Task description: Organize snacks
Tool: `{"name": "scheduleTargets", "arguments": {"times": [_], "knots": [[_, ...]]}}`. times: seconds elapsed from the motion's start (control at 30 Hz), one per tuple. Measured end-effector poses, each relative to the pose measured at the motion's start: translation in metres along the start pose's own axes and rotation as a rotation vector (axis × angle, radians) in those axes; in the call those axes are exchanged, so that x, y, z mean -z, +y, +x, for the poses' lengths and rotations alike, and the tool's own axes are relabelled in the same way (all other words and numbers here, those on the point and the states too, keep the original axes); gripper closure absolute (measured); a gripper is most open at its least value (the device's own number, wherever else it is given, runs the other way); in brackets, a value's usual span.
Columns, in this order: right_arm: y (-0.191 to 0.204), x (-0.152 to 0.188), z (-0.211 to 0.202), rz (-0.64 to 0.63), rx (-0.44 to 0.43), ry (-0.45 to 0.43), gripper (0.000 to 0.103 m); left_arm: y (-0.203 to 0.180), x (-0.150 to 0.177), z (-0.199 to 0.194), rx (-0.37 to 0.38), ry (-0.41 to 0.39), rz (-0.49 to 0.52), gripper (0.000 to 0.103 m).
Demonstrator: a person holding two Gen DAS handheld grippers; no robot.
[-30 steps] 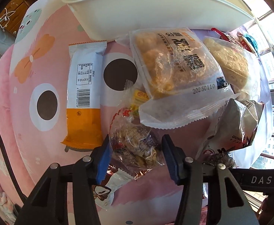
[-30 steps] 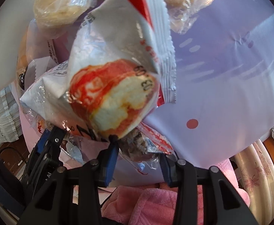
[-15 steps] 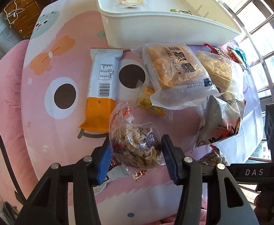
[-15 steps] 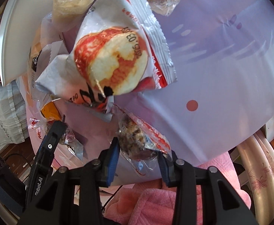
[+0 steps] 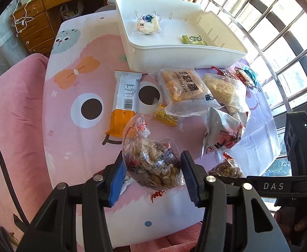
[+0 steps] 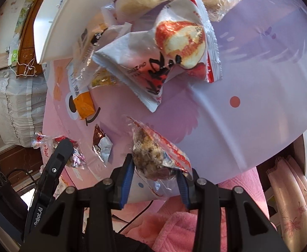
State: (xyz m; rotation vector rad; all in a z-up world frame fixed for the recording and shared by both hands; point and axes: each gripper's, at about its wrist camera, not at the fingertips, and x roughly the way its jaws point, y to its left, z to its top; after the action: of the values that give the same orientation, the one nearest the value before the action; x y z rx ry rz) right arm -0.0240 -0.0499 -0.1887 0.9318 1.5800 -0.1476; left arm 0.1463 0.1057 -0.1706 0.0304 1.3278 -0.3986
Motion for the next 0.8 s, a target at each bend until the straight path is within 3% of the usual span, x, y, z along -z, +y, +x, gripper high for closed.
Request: {"name": "scheduleTargets", "arguments": {"times": [0.13,0.3,0.8], "knots": [[0.012,0.000,-0.018,-0.052,-0.010,-0.059,0.064,-0.007,-0.005,-0.017,-0.051,-0.004,0.037,0.053],[0.025,-0.009,-0.044,-0.095,-0.018,-0.143,0.064,-0.012,-0.019,-0.040,-0.051,-0.016,0.050,0.053],[0.054,-0.084,-0.118,-0.129,-0.039,-0.352,0.064,-0.028,-0.097,-0.082,-0.068,-0.136,0.090,0.053]]}}
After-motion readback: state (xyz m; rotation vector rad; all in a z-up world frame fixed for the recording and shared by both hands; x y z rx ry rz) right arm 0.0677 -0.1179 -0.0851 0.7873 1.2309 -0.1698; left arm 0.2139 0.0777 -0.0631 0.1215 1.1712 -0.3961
